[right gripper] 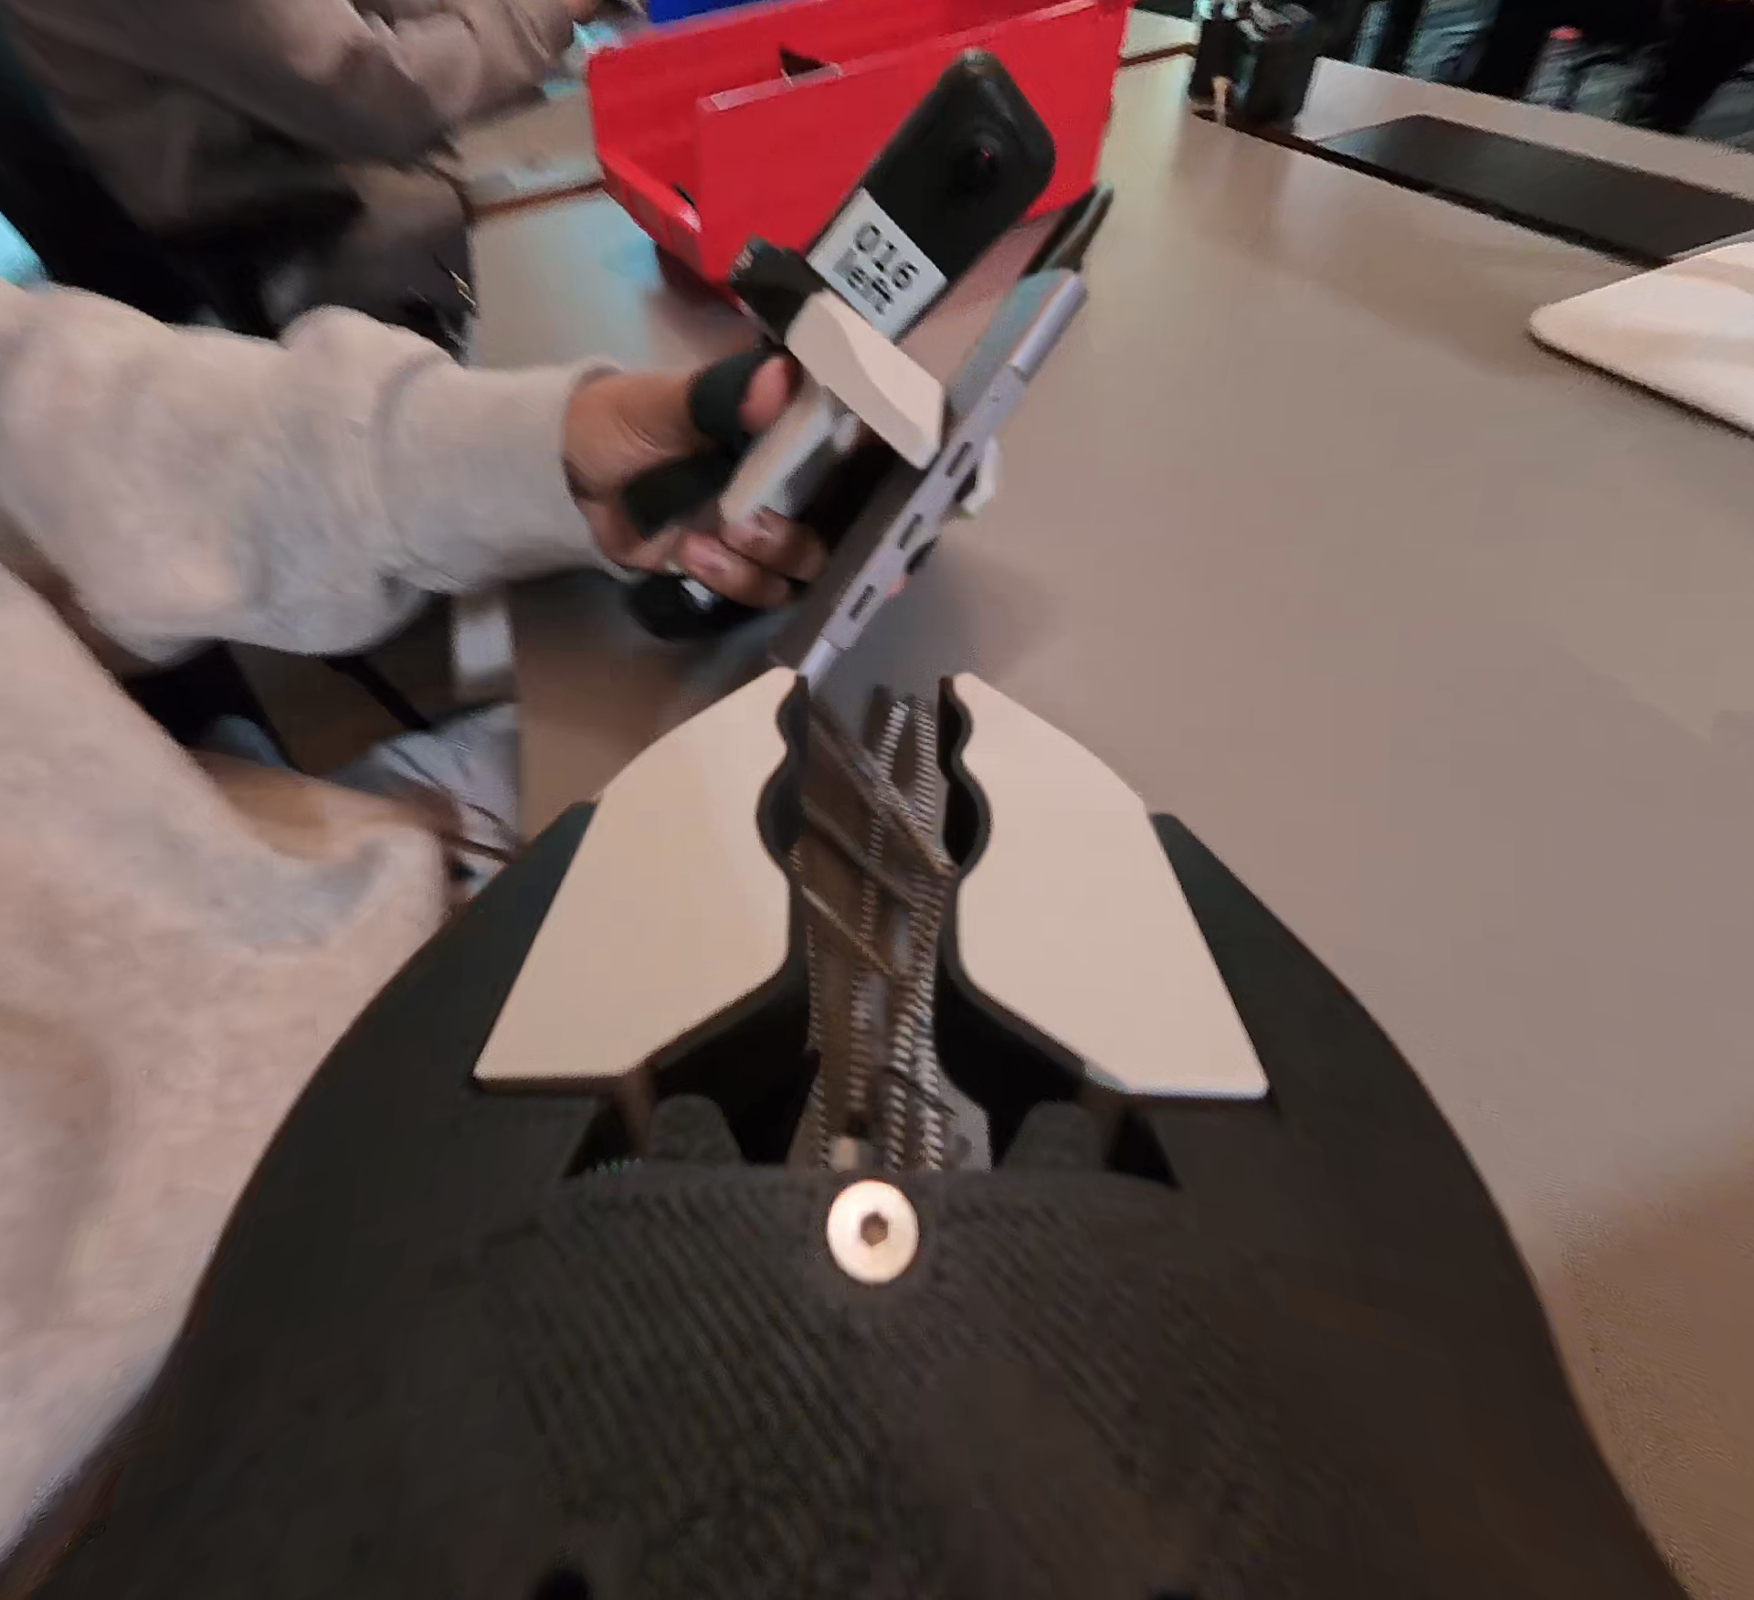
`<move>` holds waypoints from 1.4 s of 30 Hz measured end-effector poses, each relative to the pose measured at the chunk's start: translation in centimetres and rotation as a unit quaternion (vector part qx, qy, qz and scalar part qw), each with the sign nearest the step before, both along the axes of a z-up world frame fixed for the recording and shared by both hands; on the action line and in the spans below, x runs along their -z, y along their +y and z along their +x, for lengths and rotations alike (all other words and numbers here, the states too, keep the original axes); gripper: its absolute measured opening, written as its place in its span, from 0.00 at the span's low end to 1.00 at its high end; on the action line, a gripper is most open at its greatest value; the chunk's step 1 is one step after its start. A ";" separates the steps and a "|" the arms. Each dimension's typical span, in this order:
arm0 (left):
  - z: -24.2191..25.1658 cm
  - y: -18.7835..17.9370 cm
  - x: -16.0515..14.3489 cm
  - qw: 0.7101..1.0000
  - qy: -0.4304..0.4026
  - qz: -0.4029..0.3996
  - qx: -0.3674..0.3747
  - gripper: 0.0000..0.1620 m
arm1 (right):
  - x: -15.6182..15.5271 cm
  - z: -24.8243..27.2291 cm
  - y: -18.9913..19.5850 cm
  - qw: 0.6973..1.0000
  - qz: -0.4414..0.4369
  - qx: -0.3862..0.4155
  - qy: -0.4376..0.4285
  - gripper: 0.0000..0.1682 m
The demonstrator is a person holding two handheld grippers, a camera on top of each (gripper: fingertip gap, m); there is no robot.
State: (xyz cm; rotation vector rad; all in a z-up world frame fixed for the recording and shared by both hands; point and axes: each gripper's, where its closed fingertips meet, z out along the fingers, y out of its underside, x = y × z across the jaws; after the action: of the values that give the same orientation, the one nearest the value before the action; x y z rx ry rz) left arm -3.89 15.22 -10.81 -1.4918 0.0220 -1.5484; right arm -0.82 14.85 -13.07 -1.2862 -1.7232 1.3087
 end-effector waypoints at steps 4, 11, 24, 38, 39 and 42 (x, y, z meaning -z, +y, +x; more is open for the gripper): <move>0.2 -0.1 0.0 1.000 0.012 0.005 -0.002 0.05 | -0.8 -0.2 -2.5 0.991 -0.124 -0.040 -0.001 0.16; 2.5 -0.6 -0.5 0.999 0.026 0.028 0.034 0.05 | 0.9 -0.1 -3.8 0.991 -0.112 -0.066 -0.043 0.02; 3.2 -0.3 -1.5 0.997 0.026 0.069 -0.018 0.04 | -0.2 -0.5 -4.1 0.963 -0.254 -0.080 -0.039 0.22; 3.4 0.2 -1.6 0.998 0.003 0.060 -0.032 0.21 | -2.3 -0.4 -2.2 0.953 -0.298 -0.053 0.006 0.05; 3.6 0.2 -1.5 0.998 0.006 0.060 -0.030 0.22 | -2.4 -0.3 -2.0 0.949 -0.310 -0.051 0.007 0.05; 4.2 0.1 -1.3 0.998 0.020 0.063 -0.023 0.20 | -2.4 -0.3 -1.7 0.940 -0.338 -0.050 0.006 0.05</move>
State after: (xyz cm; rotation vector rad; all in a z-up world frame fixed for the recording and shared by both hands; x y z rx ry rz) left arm 0.29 15.34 -9.47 -1.4139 0.1057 -1.4528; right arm -1.17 13.20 -10.68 -1.5497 -1.3791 2.0765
